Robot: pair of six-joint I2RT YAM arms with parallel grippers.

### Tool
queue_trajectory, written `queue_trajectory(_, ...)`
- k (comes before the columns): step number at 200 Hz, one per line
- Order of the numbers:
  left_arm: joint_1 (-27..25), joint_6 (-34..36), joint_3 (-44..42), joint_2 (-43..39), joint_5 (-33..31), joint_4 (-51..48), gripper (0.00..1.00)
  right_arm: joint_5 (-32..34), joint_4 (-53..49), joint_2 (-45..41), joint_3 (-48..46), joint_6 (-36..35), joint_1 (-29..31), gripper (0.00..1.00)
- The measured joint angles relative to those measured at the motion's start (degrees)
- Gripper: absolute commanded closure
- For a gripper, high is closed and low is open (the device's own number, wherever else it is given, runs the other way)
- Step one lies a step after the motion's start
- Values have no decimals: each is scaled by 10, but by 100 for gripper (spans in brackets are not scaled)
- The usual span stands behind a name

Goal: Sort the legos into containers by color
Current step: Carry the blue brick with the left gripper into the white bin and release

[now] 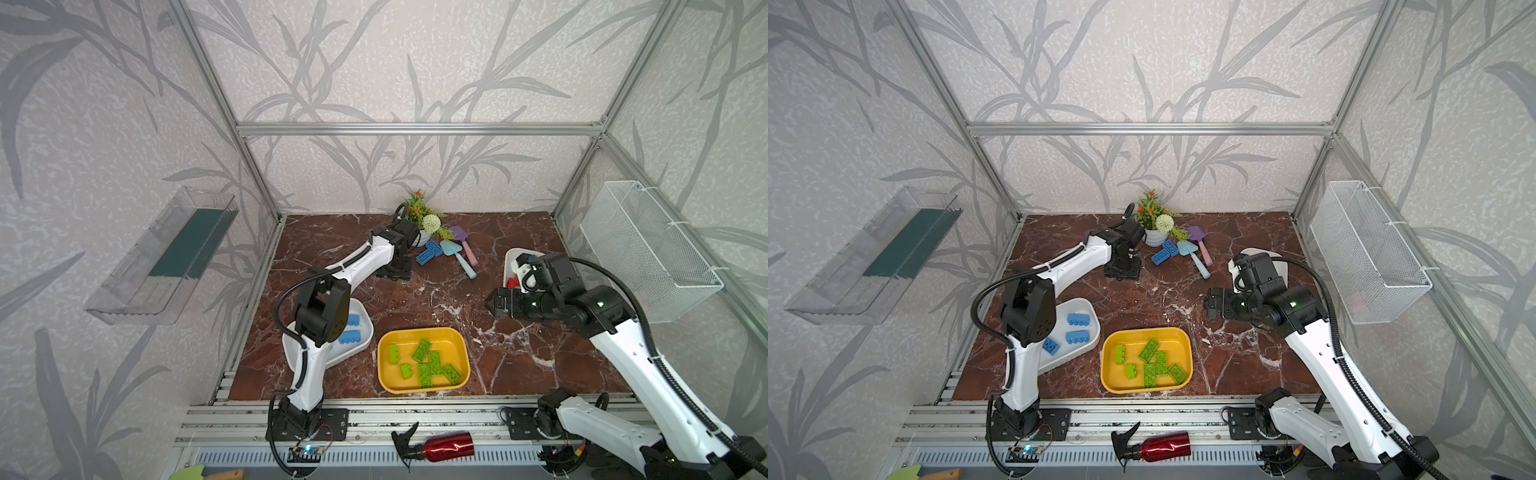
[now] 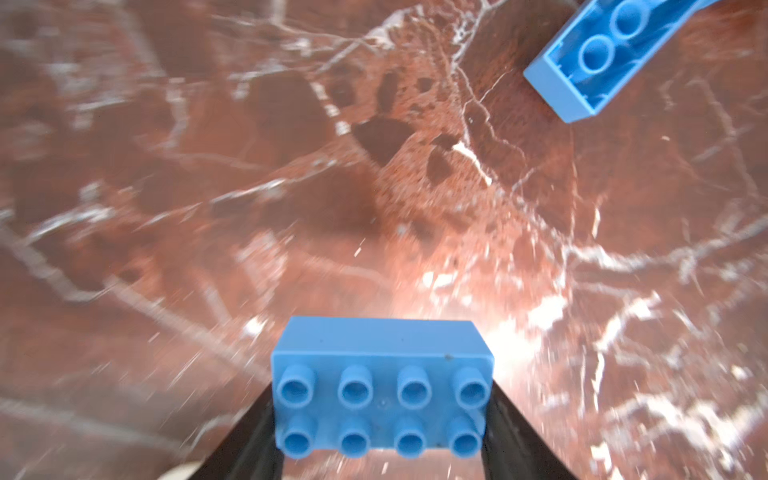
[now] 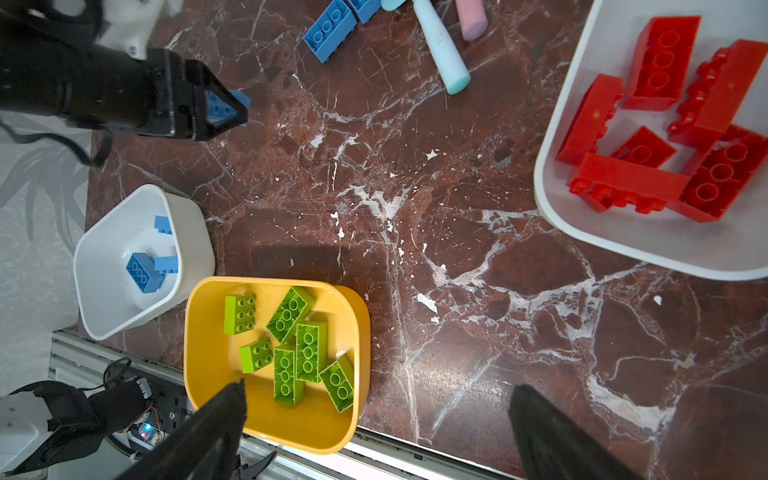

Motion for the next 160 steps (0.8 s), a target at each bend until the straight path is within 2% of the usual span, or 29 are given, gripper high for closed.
queue_trajectory(50, 0, -55, -193, -230, -42, 0, 55, -28, 14, 24, 0, -28, 1, 1)
queue_trajectory(109, -2, -155, -438, -464, -70, -37, 51, -50, 26, 26, -5, -34, 38, 1)
queue_trajectory(125, -2, -183, -490, -502, -70, -40, 40, -52, 34, 18, -20, -32, 47, 1)
queue_trajectory(150, 1, -214, -532, -521, -71, -42, 4, -54, 35, 3, -42, -28, 54, 1)
queue_trajectory(160, 4, -222, -531, -520, -73, -41, 1, -53, 35, -2, -45, -25, 55, 1)
